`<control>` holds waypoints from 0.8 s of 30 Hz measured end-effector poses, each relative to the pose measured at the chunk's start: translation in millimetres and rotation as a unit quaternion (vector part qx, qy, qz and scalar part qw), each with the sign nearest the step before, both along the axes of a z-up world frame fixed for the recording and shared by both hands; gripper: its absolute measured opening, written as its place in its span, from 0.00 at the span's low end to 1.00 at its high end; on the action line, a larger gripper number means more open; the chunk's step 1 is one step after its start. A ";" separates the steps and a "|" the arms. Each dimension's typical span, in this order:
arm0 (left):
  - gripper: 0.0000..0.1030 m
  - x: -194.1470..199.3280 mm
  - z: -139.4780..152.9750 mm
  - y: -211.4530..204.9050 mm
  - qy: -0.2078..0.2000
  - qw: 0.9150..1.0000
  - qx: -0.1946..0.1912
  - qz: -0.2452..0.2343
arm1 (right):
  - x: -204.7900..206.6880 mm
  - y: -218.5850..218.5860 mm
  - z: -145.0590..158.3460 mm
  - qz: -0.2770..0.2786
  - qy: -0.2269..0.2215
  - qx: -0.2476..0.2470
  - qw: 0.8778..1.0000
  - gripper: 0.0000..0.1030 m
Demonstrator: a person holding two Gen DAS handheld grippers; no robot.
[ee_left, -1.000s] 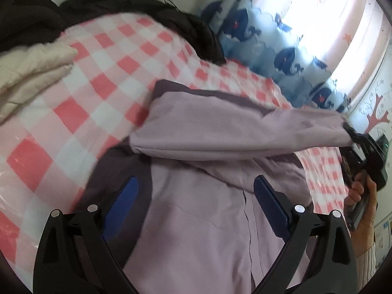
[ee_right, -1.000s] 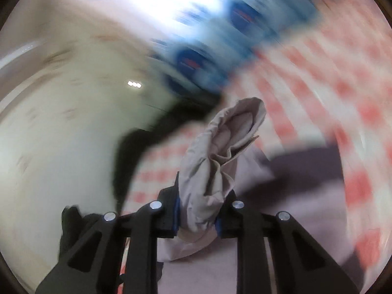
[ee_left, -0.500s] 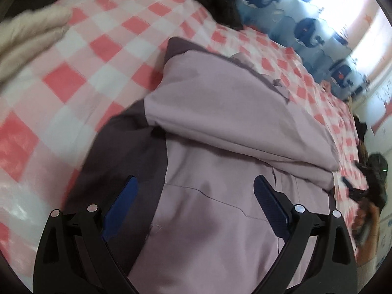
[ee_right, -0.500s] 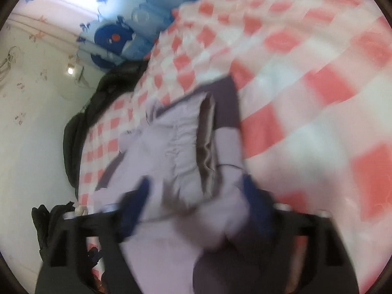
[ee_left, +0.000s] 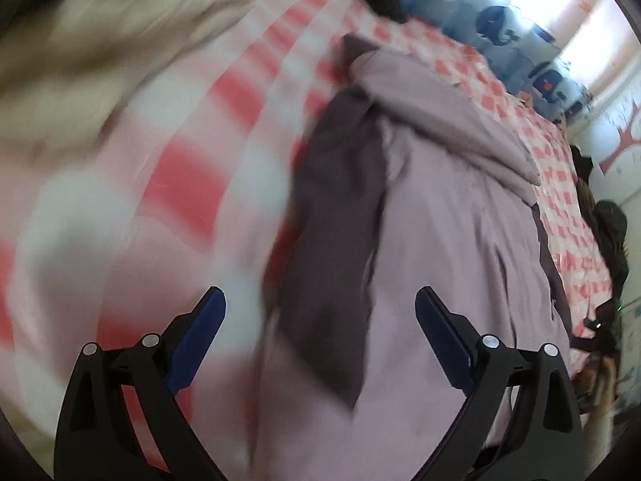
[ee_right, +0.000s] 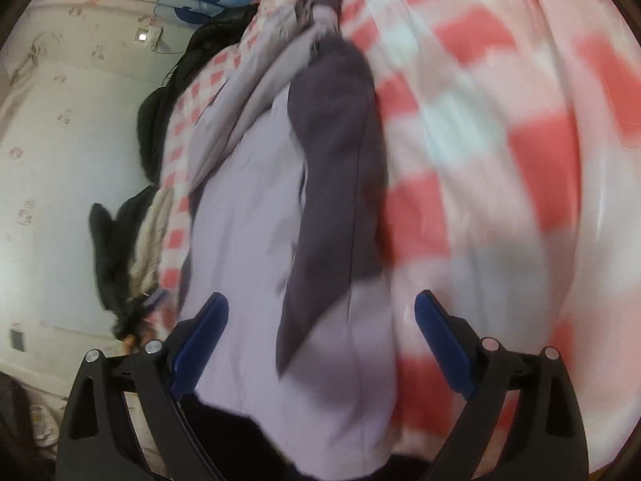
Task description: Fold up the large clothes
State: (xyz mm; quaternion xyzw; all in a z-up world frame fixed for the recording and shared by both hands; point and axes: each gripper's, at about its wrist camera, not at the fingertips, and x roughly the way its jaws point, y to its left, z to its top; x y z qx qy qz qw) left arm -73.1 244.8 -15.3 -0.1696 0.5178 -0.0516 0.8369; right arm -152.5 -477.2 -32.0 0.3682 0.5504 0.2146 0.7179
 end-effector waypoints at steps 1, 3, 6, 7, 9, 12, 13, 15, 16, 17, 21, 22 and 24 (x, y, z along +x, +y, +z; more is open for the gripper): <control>0.89 -10.3 -6.2 5.4 0.006 1.000 -0.011 0.001 | -4.3 3.6 -3.2 0.001 0.004 0.001 1.000 0.88; 0.89 -26.0 -17.8 13.0 0.021 0.999 -0.029 0.006 | -12.3 14.1 -10.2 0.013 0.014 0.012 1.000 0.88; 0.89 -40.1 -32.6 13.4 0.050 0.997 -0.056 -0.003 | -20.2 32.0 -11.3 0.033 0.017 0.033 0.999 0.88; 0.89 -44.5 -37.7 12.6 0.057 0.996 -0.067 -0.009 | -22.1 36.5 -11.3 0.044 0.016 0.049 0.998 0.88; 0.89 -51.5 -49.3 5.0 0.082 0.989 -0.115 -0.037 | -26.2 42.8 -6.4 0.053 0.013 -0.008 0.998 0.88; 0.90 -57.0 -53.3 -6.6 0.088 0.985 -0.132 -0.063 | -27.6 45.6 -8.2 0.060 0.026 -0.010 0.998 0.89; 0.90 -58.4 -54.7 -9.3 0.087 0.985 -0.131 -0.069 | -27.9 45.6 -6.5 0.058 0.024 -0.005 0.998 0.90; 0.90 -60.3 -57.2 -8.6 0.086 0.984 -0.140 -0.068 | -26.1 45.1 -5.7 0.054 0.027 -0.004 0.998 0.90; 0.89 -61.2 -58.5 -6.1 0.084 0.983 -0.151 -0.060 | -25.5 44.4 -7.4 0.055 0.031 -0.002 0.998 0.90; 0.89 -62.1 -59.0 -3.0 0.080 0.982 -0.166 -0.051 | -25.2 43.2 -8.7 0.057 0.034 0.006 0.998 0.90; 0.59 -69.1 -49.5 -0.7 0.063 0.982 -0.174 -0.038 | -30.5 35.0 -3.4 0.063 0.004 0.037 0.997 0.69; 0.51 -67.0 -47.9 -3.7 0.065 0.984 -0.159 -0.041 | -32.1 33.7 -3.3 0.059 -0.001 0.038 0.998 0.51; 0.24 -64.1 -48.9 -9.3 0.077 0.987 -0.134 -0.048 | -34.7 32.4 -5.2 0.058 -0.003 0.026 0.998 0.40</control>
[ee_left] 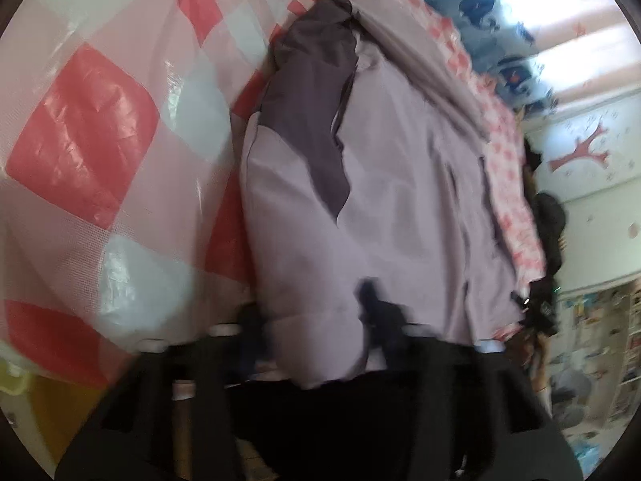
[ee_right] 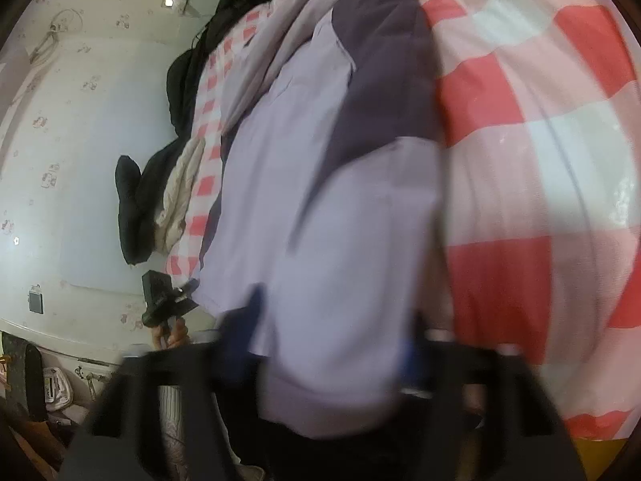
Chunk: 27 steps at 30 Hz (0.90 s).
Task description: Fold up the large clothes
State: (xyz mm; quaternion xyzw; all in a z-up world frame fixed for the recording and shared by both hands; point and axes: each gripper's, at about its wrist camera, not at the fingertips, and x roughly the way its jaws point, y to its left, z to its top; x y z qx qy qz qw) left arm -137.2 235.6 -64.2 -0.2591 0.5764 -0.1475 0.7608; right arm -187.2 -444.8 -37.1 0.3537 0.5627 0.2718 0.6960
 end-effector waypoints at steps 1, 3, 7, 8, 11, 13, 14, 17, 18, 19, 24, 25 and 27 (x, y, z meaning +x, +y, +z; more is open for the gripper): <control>0.21 0.5 -0.7 1.9 0.005 1.000 0.003 0.002 | -0.4 -0.8 -1.8 -0.004 0.000 -0.005 1.000 0.35; 0.13 3.7 1.8 5.9 0.015 1.000 -0.015 0.021 | -1.9 -0.2 2.3 -0.020 -0.018 0.006 1.000 0.29; 0.09 -5.7 44.3 4.7 -0.020 0.997 -0.065 0.033 | -9.5 -4.6 42.6 -0.059 -0.086 0.061 0.993 0.23; 0.09 -11.0 62.2 1.8 -0.036 0.996 -0.074 0.028 | -12.0 -5.6 57.2 -0.063 -0.103 0.070 0.990 0.23; 0.09 -30.4 110.4 -6.2 -0.074 0.993 -0.086 0.013 | -22.6 -9.7 96.0 -0.063 -0.142 0.085 0.984 0.23; 0.09 -49.7 135.6 -7.2 -0.093 0.991 -0.092 0.003 | -38.3 -13.9 124.4 -0.056 -0.167 0.092 0.980 0.23; 0.09 -63.3 146.7 -6.4 -0.100 0.990 -0.095 -0.001 | -49.0 -17.8 135.4 -0.052 -0.174 0.094 0.979 0.23; 0.10 -105.2 155.4 1.9 -0.101 0.990 -0.093 -0.021 | -87.8 -21.6 154.9 -0.022 -0.176 0.080 0.981 0.23; 0.12 -117.6 151.1 3.8 -0.096 0.991 -0.088 -0.036 | -96.5 -18.9 156.2 -0.014 -0.169 0.072 0.983 0.23; 0.15 -130.6 142.7 6.3 -0.090 0.991 -0.079 -0.054 | -110.0 -20.7 149.2 -0.001 -0.155 0.057 0.986 0.26; 0.62 -163.6 54.1 39.3 -0.014 0.995 -0.084 -0.043 | -145.6 -39.3 49.7 0.025 -0.009 0.021 0.999 0.58; 0.64 -165.4 41.0 51.3 -0.008 0.994 -0.105 -0.021 | -147.2 -48.3 36.1 0.009 0.004 0.028 1.000 0.61; 0.77 -166.2 18.2 76.8 -0.004 0.989 -0.145 0.035 | -148.2 -65.9 14.2 -0.027 0.017 0.046 0.998 0.70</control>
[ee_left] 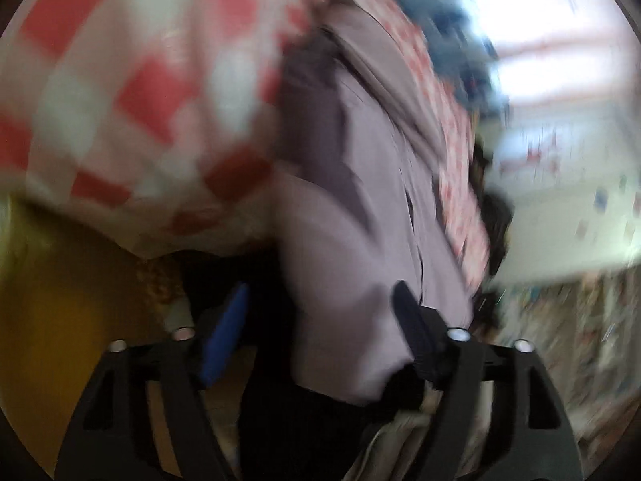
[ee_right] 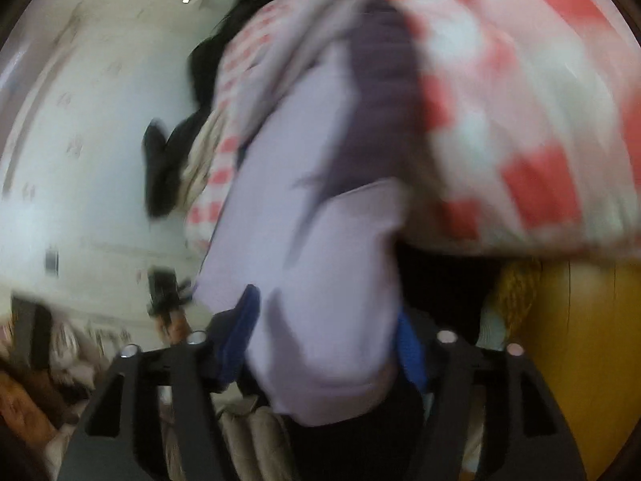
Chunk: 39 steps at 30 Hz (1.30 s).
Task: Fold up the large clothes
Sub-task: 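Lift the jacket edge with both grippers and fold it over the body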
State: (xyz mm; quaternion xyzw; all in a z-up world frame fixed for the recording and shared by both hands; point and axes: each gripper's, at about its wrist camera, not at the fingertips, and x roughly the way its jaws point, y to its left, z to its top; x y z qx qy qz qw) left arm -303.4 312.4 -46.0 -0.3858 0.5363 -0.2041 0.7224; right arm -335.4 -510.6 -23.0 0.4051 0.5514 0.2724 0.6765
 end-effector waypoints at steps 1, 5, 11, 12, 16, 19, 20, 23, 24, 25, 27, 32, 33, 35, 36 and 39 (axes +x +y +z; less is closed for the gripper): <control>0.79 0.9 -8.1 9.4 0.000 1.000 -0.022 0.018 | 1.1 -6.1 -9.8 -0.011 0.003 0.028 1.000 0.73; 0.84 13.1 -20.4 7.9 -0.012 0.997 -0.074 0.018 | 13.2 1.9 -21.0 -0.002 -0.002 0.081 0.997 0.82; 0.86 29.0 -32.0 -45.5 0.003 0.996 -0.076 -0.050 | 28.2 35.9 -19.5 0.042 -0.017 0.107 0.993 0.82; 0.86 29.8 -33.8 -57.2 0.007 0.995 -0.070 -0.069 | 29.0 41.3 -19.0 0.046 -0.023 0.103 0.993 0.82; 0.66 20.8 -27.4 -77.5 -0.010 0.996 -0.018 -0.092 | 21.7 51.8 -16.2 0.054 -0.049 0.075 0.994 0.37; 0.22 14.7 -18.2 -80.5 -0.016 0.996 0.009 -0.093 | 12.6 51.8 -9.5 0.046 -0.074 0.071 0.994 0.28; 0.17 11.4 -10.8 -81.8 -0.026 0.995 0.025 -0.090 | 10.4 51.6 -4.7 0.044 -0.083 0.071 0.993 0.26; 0.11 2.6 18.1 -82.8 -0.066 0.994 0.024 -0.086 | 1.7 54.9 21.5 0.047 -0.119 0.083 0.988 0.24; 0.11 -0.1 28.3 -81.7 -0.081 0.992 0.021 -0.089 | -2.1 57.0 29.9 0.053 -0.131 0.085 0.986 0.24; 0.11 -4.4 37.3 -82.9 -0.094 0.991 0.021 -0.097 | -7.0 59.7 39.1 0.065 -0.141 0.083 0.984 0.24; 0.13 -16.5 48.7 -85.9 -0.109 0.985 0.027 -0.128 | -17.8 63.0 46.6 0.098 -0.140 0.081 0.982 0.24; 0.56 -17.9 3.5 -66.0 -0.044 0.992 0.001 -0.119 | -28.5 56.5 1.3 0.118 -0.062 0.075 0.988 0.60; 0.63 -17.6 -8.8 -57.9 -0.030 0.995 -0.005 -0.098 | -30.6 53.3 -13.0 0.115 -0.044 0.079 0.989 0.61; 0.67 -16.5 -27.5 -48.0 -0.018 0.996 -0.047 -0.075 | -34.6 49.0 -24.8 0.103 -0.032 0.098 0.989 0.64; 0.69 -16.1 -32.2 -44.9 -0.015 0.996 -0.056 -0.062 | -35.3 47.7 -26.7 0.098 -0.032 0.111 0.989 0.64; 0.69 -15.8 -29.3 -51.3 -0.022 0.997 -0.054 -0.053 | -37.1 50.3 -24.3 0.091 -0.047 0.132 0.986 0.64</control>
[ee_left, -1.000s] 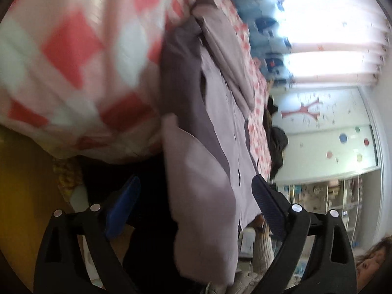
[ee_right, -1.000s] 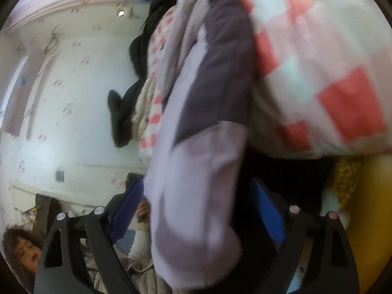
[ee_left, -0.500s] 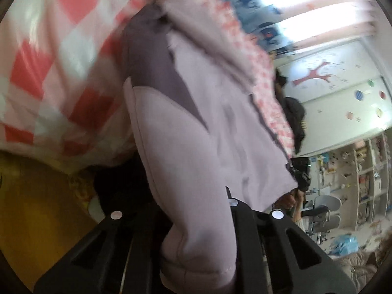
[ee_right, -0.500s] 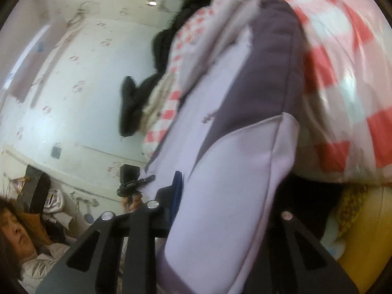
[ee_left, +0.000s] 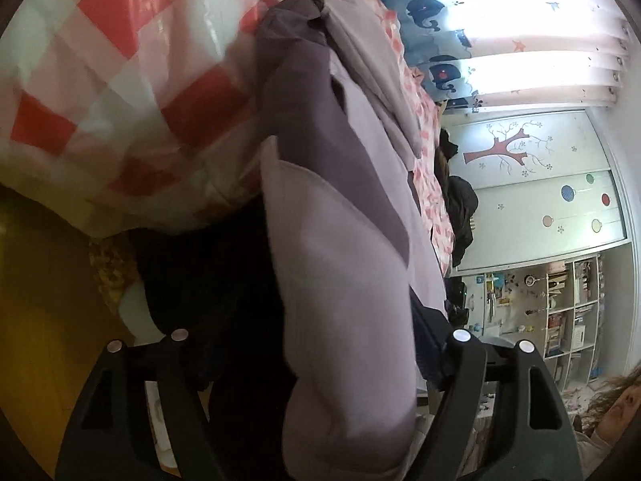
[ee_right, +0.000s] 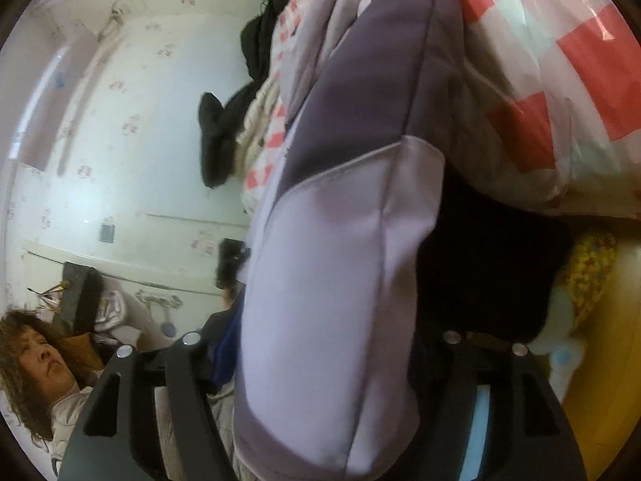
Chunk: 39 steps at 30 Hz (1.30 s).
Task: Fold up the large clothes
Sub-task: 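Lift the jacket edge with both grippers and fold it over the body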
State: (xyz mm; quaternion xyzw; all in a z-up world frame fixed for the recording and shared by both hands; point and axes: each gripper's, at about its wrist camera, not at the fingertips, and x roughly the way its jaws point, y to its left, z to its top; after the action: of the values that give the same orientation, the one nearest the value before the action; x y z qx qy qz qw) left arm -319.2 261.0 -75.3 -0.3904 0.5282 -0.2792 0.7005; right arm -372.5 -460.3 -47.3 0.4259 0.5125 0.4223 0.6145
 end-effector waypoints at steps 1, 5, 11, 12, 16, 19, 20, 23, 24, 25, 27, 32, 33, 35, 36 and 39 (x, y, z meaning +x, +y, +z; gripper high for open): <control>0.69 0.5 3.7 -2.5 -0.004 1.000 0.007 0.002 | -0.6 2.0 6.0 -0.002 -0.017 0.006 1.000 0.63; 0.16 -2.3 26.7 -15.0 -0.040 0.999 0.030 0.002 | -2.4 6.0 31.3 -0.018 -0.076 0.016 0.997 0.40; 0.11 -20.9 94.7 -22.1 -0.130 0.991 0.032 0.012 | -16.9 5.1 79.0 -0.053 -0.165 0.067 0.983 0.36; 0.11 -24.5 108.4 -21.4 -0.144 0.989 0.028 0.014 | -20.1 3.3 87.1 -0.057 -0.176 0.078 0.980 0.36; 0.11 -43.7 141.3 -1.4 -0.173 0.984 -0.001 0.034 | -35.8 -9.4 119.2 -0.082 -0.214 0.116 0.966 0.36; 0.11 -45.8 146.6 19.3 -0.173 0.983 -0.025 0.057 | -38.9 -13.1 131.5 -0.098 -0.225 0.140 0.959 0.35; 0.11 -41.7 147.9 20.7 -0.171 0.983 -0.030 0.063 | -35.4 -12.0 133.6 -0.102 -0.224 0.145 0.958 0.35; 0.11 -18.4 155.6 20.8 -0.170 0.982 -0.040 0.079 | -12.0 -7.6 141.3 -0.106 -0.222 0.151 0.957 0.35; 0.11 -7.8 160.1 21.3 -0.173 0.980 -0.043 0.085 | 2.2 -6.8 146.0 -0.110 -0.220 0.148 0.958 0.35; 0.11 4.2 169.4 18.5 -0.177 0.979 -0.046 0.090 | 15.3 -8.2 151.1 -0.113 -0.222 0.148 0.957 0.35; 0.11 26.8 178.8 16.9 -0.182 0.977 -0.049 0.101 | 36.4 -9.2 162.3 -0.123 -0.227 0.148 0.955 0.35; 0.11 98.8 198.0 13.3 -0.173 0.975 -0.055 0.128 | 114.2 -8.2 185.2 -0.154 -0.214 0.129 0.956 0.35; 0.11 117.0 198.5 12.7 -0.166 0.975 -0.057 0.135 | 129.7 -7.7 186.7 -0.161 -0.208 0.128 0.956 0.35; 0.11 146.1 198.5 10.5 -0.157 0.976 -0.058 0.143 | 154.4 -6.8 185.5 -0.173 -0.193 0.126 0.958 0.35; 0.11 160.1 197.5 9.1 -0.151 0.976 -0.056 0.147 | 163.4 -6.8 184.0 -0.178 -0.185 0.124 0.958 0.35; 0.11 196.3 188.6 5.2 -0.131 0.978 -0.055 0.155 | 204.2 -8.4 173.5 -0.195 -0.154 0.112 0.962 0.35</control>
State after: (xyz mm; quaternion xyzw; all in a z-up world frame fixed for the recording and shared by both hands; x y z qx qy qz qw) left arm -122.9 266.2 113.3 -0.4655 0.3484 -0.2445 0.7760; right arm -168.2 -468.7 126.2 0.5138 0.2682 0.4094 0.7046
